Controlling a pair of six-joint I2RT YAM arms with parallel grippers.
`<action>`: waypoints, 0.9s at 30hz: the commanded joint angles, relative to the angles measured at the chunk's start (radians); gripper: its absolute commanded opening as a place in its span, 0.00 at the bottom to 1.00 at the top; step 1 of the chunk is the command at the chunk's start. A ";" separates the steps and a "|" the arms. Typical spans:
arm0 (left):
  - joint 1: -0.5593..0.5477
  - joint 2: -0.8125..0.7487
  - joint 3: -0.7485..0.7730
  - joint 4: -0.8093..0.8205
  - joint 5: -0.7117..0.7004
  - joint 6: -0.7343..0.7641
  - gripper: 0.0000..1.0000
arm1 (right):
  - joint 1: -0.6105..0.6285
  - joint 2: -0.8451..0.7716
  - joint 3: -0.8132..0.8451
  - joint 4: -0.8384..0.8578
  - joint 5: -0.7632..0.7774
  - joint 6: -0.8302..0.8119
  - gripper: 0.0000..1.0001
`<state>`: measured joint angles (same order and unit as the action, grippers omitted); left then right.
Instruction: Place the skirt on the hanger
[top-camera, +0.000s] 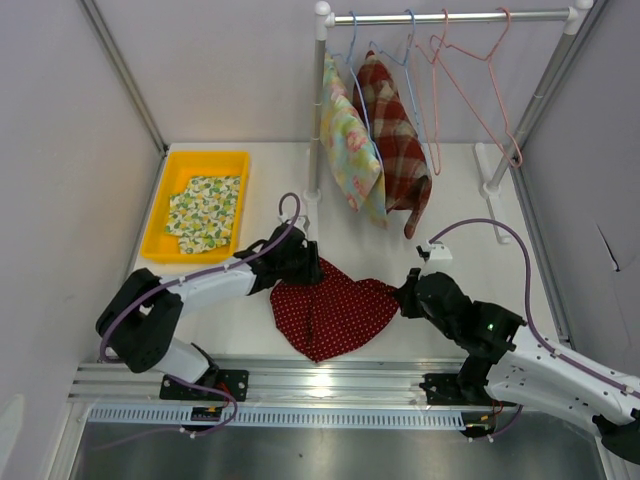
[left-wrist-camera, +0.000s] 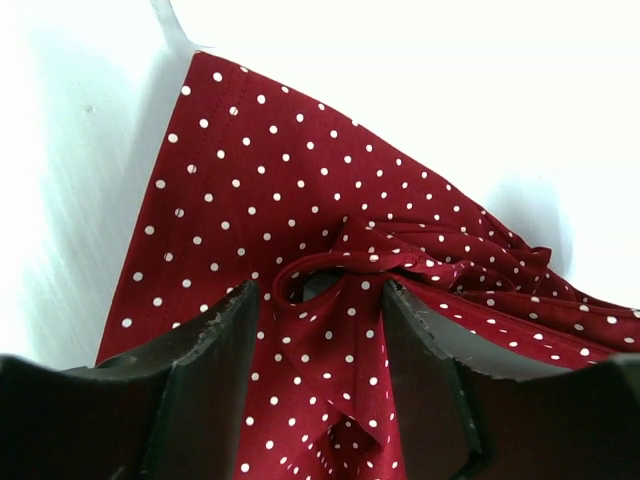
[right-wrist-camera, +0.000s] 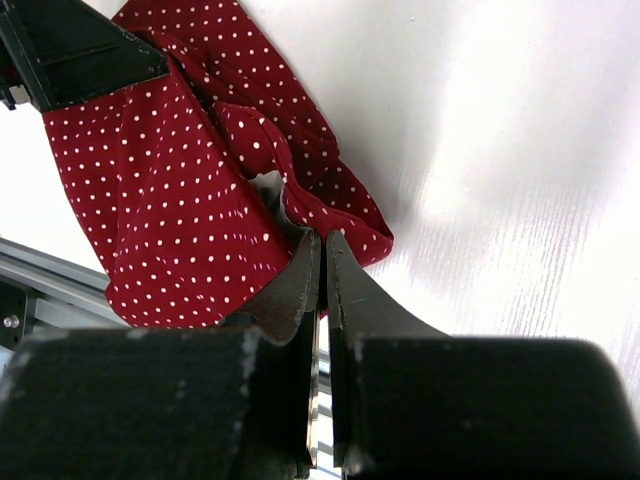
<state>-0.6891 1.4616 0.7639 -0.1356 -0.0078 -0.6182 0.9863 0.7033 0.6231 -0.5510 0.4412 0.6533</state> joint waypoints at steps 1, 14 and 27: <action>0.022 0.029 0.041 0.027 -0.003 0.034 0.55 | 0.003 -0.011 0.052 -0.009 0.048 -0.014 0.00; 0.054 -0.050 0.185 -0.090 0.014 0.104 0.00 | -0.067 0.028 0.185 -0.047 0.074 -0.098 0.00; 0.250 -0.161 0.699 -0.288 -0.032 0.222 0.00 | -0.561 0.347 0.789 0.013 -0.216 -0.325 0.00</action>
<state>-0.5098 1.2827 1.3643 -0.3569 0.0311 -0.4717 0.4896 1.0145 1.2858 -0.5518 0.2550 0.4149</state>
